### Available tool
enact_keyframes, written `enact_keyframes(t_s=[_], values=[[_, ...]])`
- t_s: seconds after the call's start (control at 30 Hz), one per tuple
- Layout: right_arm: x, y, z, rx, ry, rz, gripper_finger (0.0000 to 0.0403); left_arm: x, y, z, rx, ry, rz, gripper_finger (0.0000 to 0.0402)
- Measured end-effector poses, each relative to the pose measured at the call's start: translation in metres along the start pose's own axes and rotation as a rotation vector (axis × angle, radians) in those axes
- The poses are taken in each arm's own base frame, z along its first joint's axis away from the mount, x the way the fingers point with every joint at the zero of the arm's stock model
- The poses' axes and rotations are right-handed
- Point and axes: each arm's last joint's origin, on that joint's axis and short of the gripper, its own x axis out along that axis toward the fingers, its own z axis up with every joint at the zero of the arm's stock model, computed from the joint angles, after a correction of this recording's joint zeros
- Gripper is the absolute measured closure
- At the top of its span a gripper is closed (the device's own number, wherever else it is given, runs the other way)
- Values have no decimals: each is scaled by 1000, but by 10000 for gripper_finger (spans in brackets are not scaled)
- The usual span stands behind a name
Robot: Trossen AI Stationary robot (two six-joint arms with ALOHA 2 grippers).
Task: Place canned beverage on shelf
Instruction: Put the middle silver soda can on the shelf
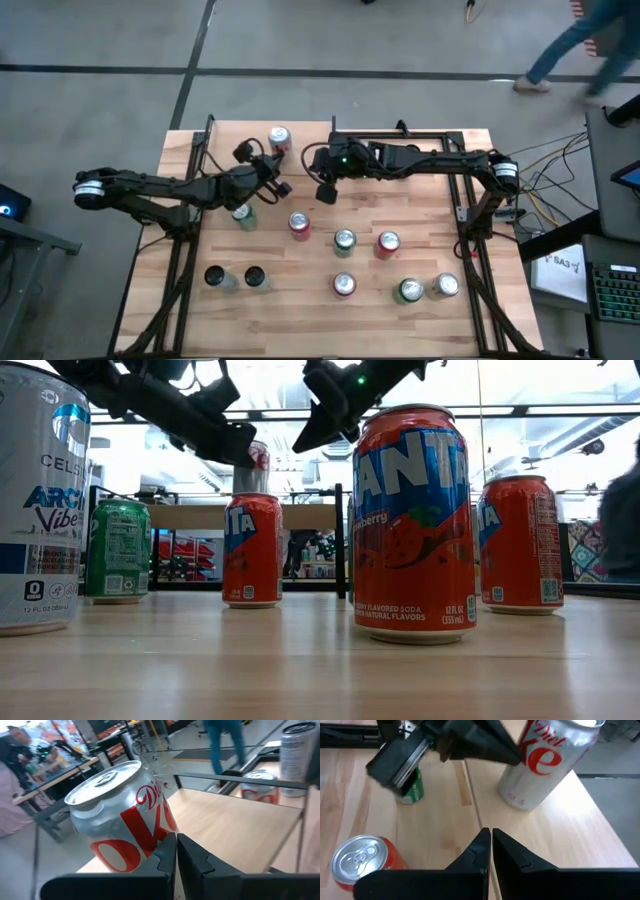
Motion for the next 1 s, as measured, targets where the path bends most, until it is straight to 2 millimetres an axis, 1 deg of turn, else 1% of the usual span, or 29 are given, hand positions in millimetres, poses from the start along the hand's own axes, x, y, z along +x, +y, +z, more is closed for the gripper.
enact_keyframes(t_s=[0.27, 0.37, 0.47, 0.6, 0.7, 0.8, 0.9, 1.0], values=[[-1, 5, -1, 6, 17, 13, 394, 3, 4, -1, 27, 13, 29, 402], [-1, 7, -4, 10, 44, 18, 394, 2, 4, 0, 40, 4, -7, 402], [-1, 8, -7, 6, 77, 24, 394, -2, 7, 4, 49, -25, -76, 402], [-2, 11, -10, 2, 108, 33, 394, -13, 15, 9, 72, -45, -163, 402], [-2, 13, -12, 9, 129, 37, 394, -22, 23, 9, 118, -21, -223, 402], [-3, 14, -13, 3, 147, 41, 394, -30, 28, 7, 180, 18, -319, 402], [-8, 15, -13, 0, 161, 47, 394, -35, 32, 2, 214, 56, -340, 402], [-15, 16, -13, -3, 180, 52, 394, -33, 37, 1, 196, 73, -320, 402]])
